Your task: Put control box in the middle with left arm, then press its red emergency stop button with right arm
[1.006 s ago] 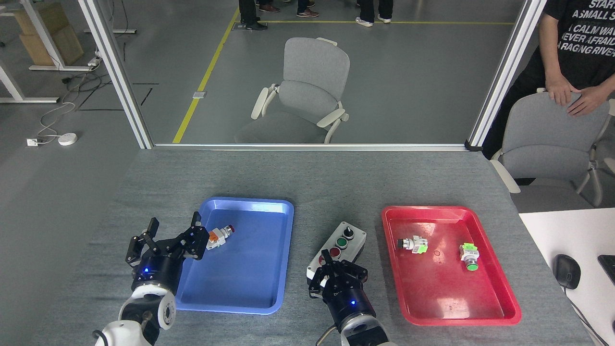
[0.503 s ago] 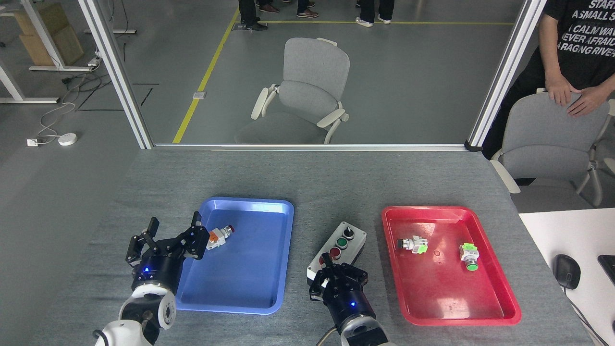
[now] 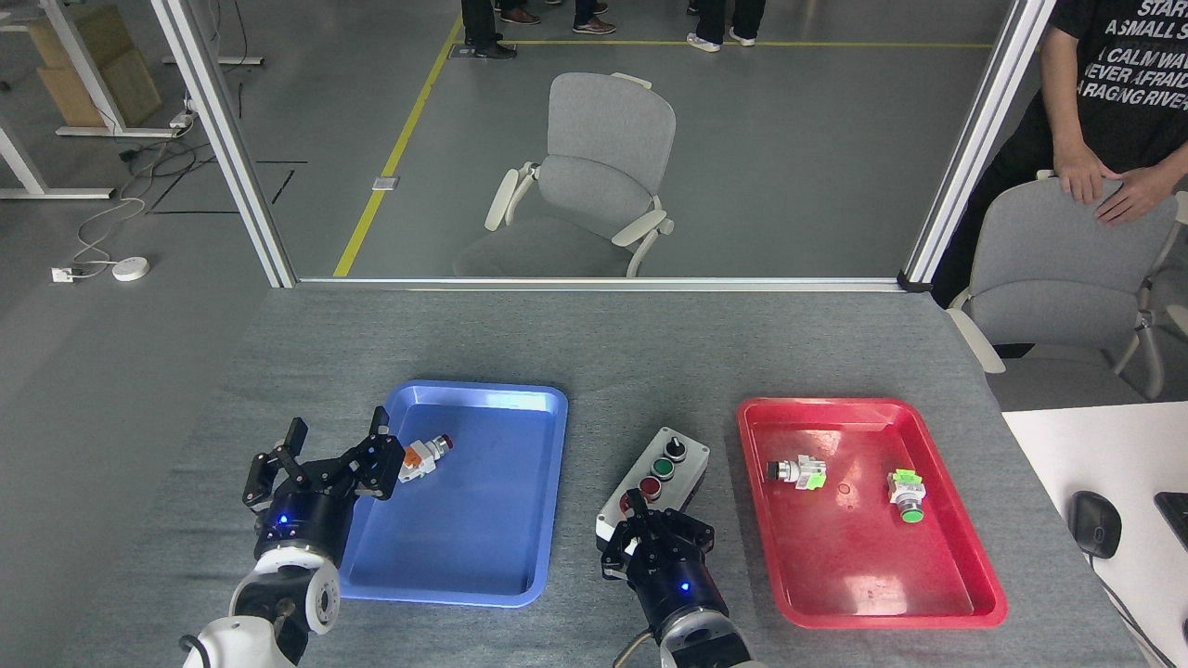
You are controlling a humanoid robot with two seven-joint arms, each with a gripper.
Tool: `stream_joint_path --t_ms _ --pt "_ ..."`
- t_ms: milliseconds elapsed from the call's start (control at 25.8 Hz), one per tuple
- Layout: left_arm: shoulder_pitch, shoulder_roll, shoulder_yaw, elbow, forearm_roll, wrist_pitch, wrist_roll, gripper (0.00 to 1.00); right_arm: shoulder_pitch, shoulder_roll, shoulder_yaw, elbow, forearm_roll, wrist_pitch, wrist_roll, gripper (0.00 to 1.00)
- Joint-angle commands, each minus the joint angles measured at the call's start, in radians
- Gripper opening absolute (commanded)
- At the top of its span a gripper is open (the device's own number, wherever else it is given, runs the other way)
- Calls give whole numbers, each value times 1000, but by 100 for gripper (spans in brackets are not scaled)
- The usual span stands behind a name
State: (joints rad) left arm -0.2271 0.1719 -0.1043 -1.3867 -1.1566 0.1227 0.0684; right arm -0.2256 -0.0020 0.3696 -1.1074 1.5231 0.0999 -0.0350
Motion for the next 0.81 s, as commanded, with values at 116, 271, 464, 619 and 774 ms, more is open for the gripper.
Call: stream_joint_path --t_ms 116,271,464,619,774 --pt "-1 1 0 0 0 0 1 99 0 -1 0 0 -12 0 44 0" --pt "-1 0 0 0 0 0 -1 99 0 -1 -1 -9 -18 9 41 0" --pt "-3 1 0 -2 0 0 -1 99 -1 -30 -15 -114 -18 20 37 0" --pt "-9 0 2 -2 0 0 -1 99 8 -58 -90 -192 -18 11 37 30" --pt "-12 0 2 -2 0 2 -1 99 20 -107 -164 -209 -84 11 30 85"
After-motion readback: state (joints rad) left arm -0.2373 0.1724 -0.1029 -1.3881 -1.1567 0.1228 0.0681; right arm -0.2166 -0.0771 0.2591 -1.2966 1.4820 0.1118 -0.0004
